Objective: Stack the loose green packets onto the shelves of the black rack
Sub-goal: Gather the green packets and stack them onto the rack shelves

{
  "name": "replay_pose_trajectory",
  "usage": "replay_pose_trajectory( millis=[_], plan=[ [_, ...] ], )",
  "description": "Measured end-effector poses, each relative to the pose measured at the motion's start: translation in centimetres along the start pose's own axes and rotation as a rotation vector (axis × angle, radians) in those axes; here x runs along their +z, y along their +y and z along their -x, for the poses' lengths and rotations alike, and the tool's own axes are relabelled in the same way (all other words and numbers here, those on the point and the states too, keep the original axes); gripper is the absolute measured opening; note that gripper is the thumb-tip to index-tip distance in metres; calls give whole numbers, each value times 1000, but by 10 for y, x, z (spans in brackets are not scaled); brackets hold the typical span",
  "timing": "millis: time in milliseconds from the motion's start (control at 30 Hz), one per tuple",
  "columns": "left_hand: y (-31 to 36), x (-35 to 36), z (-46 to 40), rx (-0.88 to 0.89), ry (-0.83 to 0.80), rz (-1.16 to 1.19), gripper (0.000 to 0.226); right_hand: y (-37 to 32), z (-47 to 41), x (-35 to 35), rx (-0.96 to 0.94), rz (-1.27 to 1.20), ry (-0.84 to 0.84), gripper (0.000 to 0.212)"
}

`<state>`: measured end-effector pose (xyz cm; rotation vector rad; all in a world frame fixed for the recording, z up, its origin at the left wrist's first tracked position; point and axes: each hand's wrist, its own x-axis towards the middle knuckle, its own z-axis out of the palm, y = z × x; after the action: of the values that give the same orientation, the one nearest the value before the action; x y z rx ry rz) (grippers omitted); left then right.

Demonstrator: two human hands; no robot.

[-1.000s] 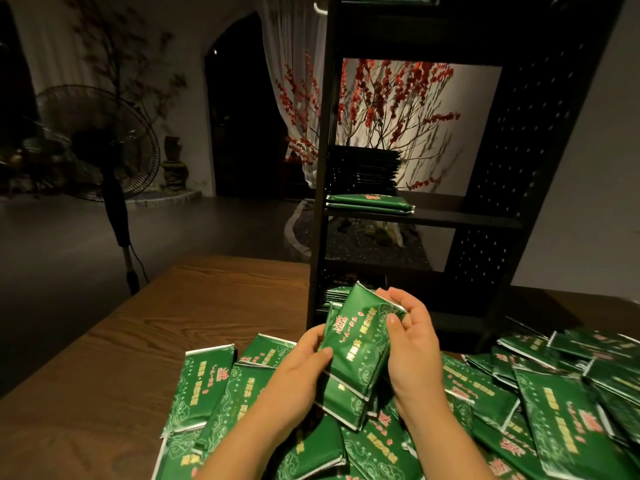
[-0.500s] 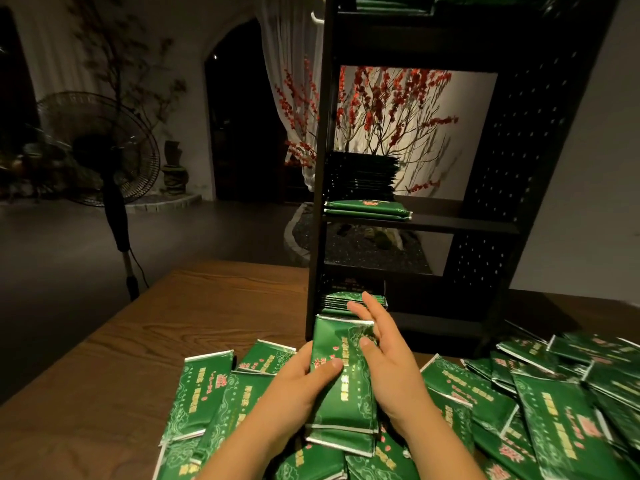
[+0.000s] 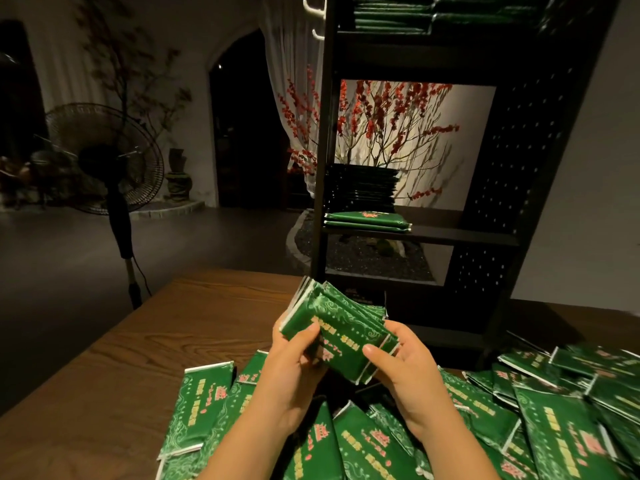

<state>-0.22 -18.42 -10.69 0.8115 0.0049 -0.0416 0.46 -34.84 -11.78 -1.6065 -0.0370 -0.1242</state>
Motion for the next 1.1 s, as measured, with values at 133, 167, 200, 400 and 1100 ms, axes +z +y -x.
replay_pose_trajectory(
  millis=[133, 167, 200, 400, 1100],
  plan=[
    [3, -21, -9, 154, -61, -542, 40, 1, -3, -14, -32, 150, -9, 42],
    [2, -25, -10, 206, -71, -713, 41, 2, -4, -15, -32, 221, -23, 42],
    [0, -30, -11, 254, -76, -867, 43, 4, -5, -14, -24, 291, -37, 42],
    [-4, -39, -12, 326, -62, -1217, 75, 9, -1, -6, 22, 441, -70, 39],
    [-11, -42, -7, 117, -148, -1419, 64, 14, 3, -1, 58, 844, -223, 48]
  ],
)
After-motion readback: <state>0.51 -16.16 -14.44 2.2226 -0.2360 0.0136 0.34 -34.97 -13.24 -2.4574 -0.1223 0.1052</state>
